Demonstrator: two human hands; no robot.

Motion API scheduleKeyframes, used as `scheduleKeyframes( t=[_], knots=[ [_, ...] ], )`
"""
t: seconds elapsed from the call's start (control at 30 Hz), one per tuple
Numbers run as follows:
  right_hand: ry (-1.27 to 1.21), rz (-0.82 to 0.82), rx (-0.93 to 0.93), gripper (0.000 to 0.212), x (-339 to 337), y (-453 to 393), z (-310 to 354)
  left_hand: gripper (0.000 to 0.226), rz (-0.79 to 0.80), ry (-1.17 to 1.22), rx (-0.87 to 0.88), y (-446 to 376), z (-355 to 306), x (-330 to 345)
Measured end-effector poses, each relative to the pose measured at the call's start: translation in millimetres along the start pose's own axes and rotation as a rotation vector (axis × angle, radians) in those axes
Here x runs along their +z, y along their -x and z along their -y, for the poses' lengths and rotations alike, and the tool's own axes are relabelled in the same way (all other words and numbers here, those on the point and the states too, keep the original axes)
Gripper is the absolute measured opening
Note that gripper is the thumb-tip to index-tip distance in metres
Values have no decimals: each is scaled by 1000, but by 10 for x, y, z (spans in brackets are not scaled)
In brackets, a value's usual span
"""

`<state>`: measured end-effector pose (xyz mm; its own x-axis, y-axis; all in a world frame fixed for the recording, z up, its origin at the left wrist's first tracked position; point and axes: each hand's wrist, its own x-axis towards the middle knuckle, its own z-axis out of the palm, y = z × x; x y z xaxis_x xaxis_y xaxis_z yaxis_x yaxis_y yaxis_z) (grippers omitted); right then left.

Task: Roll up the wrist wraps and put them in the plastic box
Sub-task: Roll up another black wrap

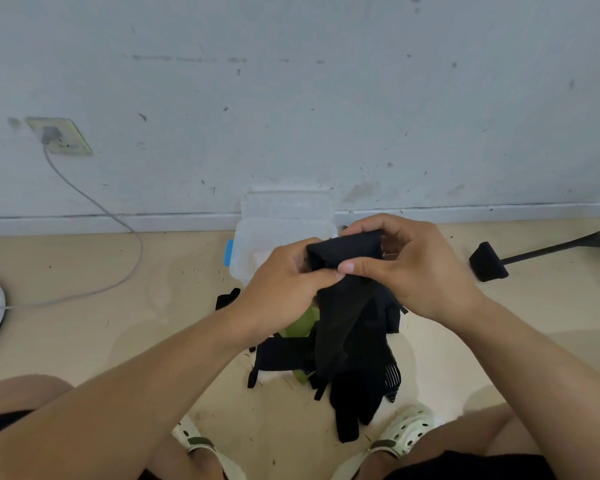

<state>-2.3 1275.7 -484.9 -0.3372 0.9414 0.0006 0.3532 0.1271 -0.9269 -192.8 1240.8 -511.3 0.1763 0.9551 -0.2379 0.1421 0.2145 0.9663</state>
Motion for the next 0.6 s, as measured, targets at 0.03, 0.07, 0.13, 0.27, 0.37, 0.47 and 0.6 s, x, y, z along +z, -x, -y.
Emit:
scheduleKeyframes(
  t=[0.03, 0.07, 0.13, 0.27, 0.37, 0.47, 0.6],
  knots=[
    [-18, -23, -11, 28, 16, 3, -10, 22, 24, 55, -37, -5, -13, -4],
    [-34, -44, -23, 27, 29, 5, -25, 24, 52, 114, -64, -7, -33, -3],
    [-42, -80, -55, 26, 47, 3, -53, 41, 101, 194, -93, -11, -62, 9],
    [-50, -85, -110, 25, 56, -2, -64, 41, 98, 196, -91, -5, -81, 33],
    [-90, -26, -98, 24, 34, -21, -70, 28, 12, 188, -68, -24, -55, 4],
    [-179, 59, -22, 34, 7, -29, -37, 20, -72, 157, -35, -41, -21, -47],
    [-200, 57, 6, 52, 7, -43, -21, 20, -127, 74, 21, -36, -3, -85]
  ],
)
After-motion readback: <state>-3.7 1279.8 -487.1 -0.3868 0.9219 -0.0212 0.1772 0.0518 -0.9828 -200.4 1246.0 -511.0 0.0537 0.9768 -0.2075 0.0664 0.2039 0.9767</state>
